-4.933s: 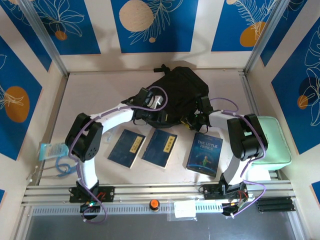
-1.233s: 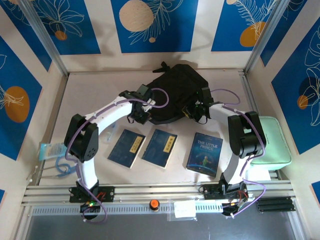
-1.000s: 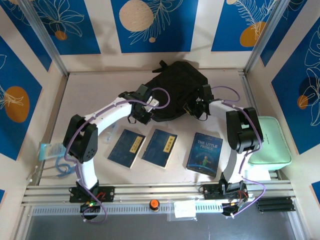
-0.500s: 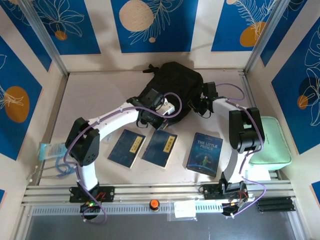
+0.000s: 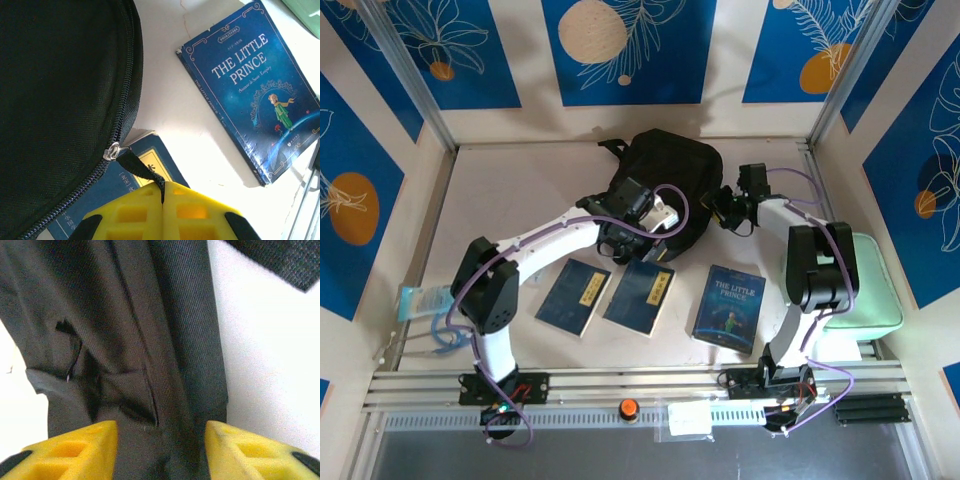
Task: Pack the student bag
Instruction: Unzip the student bag at the top-center of the table.
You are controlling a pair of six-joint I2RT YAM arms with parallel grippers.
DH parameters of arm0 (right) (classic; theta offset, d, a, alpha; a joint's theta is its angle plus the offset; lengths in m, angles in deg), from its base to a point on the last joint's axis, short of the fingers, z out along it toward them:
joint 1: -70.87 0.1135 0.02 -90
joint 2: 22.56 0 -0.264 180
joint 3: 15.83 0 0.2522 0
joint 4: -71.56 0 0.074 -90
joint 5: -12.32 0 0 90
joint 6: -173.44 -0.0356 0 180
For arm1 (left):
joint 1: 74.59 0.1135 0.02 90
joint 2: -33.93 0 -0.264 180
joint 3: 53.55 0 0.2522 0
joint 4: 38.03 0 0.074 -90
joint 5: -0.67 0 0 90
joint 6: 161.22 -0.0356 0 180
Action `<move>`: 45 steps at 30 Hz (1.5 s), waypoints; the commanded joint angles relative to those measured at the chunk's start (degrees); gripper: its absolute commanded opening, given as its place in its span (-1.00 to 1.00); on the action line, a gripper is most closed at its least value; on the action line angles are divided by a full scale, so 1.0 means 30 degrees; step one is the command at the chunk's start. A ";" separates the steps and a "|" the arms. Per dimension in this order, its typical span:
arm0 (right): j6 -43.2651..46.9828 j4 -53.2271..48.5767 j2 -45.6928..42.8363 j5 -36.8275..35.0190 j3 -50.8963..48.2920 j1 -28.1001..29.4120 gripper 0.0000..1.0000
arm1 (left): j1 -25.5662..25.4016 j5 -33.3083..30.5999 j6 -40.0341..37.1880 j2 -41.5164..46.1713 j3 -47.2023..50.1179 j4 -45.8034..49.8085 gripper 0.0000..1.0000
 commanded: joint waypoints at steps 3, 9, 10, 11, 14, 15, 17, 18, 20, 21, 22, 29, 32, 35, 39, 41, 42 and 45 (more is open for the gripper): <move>-0.1899 -0.0433 -0.3246 0.2332 -0.2890 0.0577 0.34 | -0.0160 -0.0047 0.0070 -0.0741 -0.0902 -0.0161 -1.00; -0.5022 0.0283 -0.5018 0.1954 -0.5200 0.2780 0.53 | -0.0147 -0.0401 -0.0313 -0.0834 -0.1179 0.0286 -1.00; -0.5473 0.0152 -0.5083 0.1579 -0.5285 0.3060 0.54 | -0.0160 -0.0422 -0.0317 -0.0789 -0.1158 0.0319 -1.00; -0.5803 0.0288 -0.5048 0.1363 -0.5423 0.3284 0.55 | -0.0140 -0.0486 -0.0346 -0.0775 -0.1106 0.0349 -1.00; -0.6766 0.0918 -0.4493 0.1554 -0.5487 0.3449 0.54 | -0.0162 -0.0520 -0.0317 -0.0746 -0.1018 0.0518 -1.00; -0.6976 0.1185 -0.4281 0.1684 -0.5440 0.3489 0.52 | -0.0153 -0.0532 -0.0292 -0.0720 -0.0989 0.0510 -1.00; -0.7268 0.1515 -0.3839 0.1844 -0.5273 0.3601 0.45 | -0.0140 -0.0561 -0.0288 -0.0684 -0.0865 0.0467 -1.00; -0.7365 0.1554 -0.3704 0.1851 -0.5182 0.3651 0.42 | -0.0161 -0.0602 -0.0288 -0.0686 -0.0842 0.0495 -1.00; -0.7534 0.1622 -0.3467 0.1706 -0.5084 0.3811 0.29 | -0.0135 -0.0697 -0.0288 -0.0698 -0.0864 0.0576 -1.00; -0.7569 0.1645 -0.3422 0.1611 -0.5124 0.3868 0.26 | -0.0147 -0.0766 -0.0286 -0.0706 -0.0893 0.0634 -1.00; -0.7606 0.1625 -0.3381 0.1484 -0.5127 0.3938 0.25 | -0.0157 -0.0795 -0.0310 -0.0715 -0.0922 0.0693 -1.00; -0.7605 0.1140 -0.3035 0.0936 -0.5130 0.4005 -0.20 | -0.0132 -0.1860 -0.0991 -0.0976 -0.1720 0.1978 -1.00; -0.7135 0.0927 -0.3232 0.0322 -0.5052 0.4101 -0.38 | -0.0093 -0.2877 -0.1006 -0.1035 -0.2050 0.2690 -1.00; -0.6354 0.0299 -0.3527 -0.0538 -0.4801 0.4217 -0.56 | -0.0091 -0.4145 -0.1391 -0.0797 -0.1972 0.3267 -1.00; -0.5865 -0.0282 -0.3893 -0.1394 -0.4684 0.4239 -0.64 | 0.0104 -0.5899 -0.2237 -0.0158 -0.1086 0.3521 -1.00; -0.5768 -0.0406 -0.4038 -0.1682 -0.4701 0.4231 -0.66 | 0.0316 -0.6648 -0.2389 0.0108 -0.0687 0.3771 -1.00; -0.5775 -0.0423 -0.4094 -0.1774 -0.4733 0.4237 -0.67 | 0.0416 -0.6933 -0.2424 0.0226 -0.0509 0.3860 -1.00; -0.5775 -0.0365 -0.4219 -0.1960 -0.4844 0.4230 -0.67 | 0.0733 -0.7783 -0.2456 0.0592 0.0102 0.3821 -1.00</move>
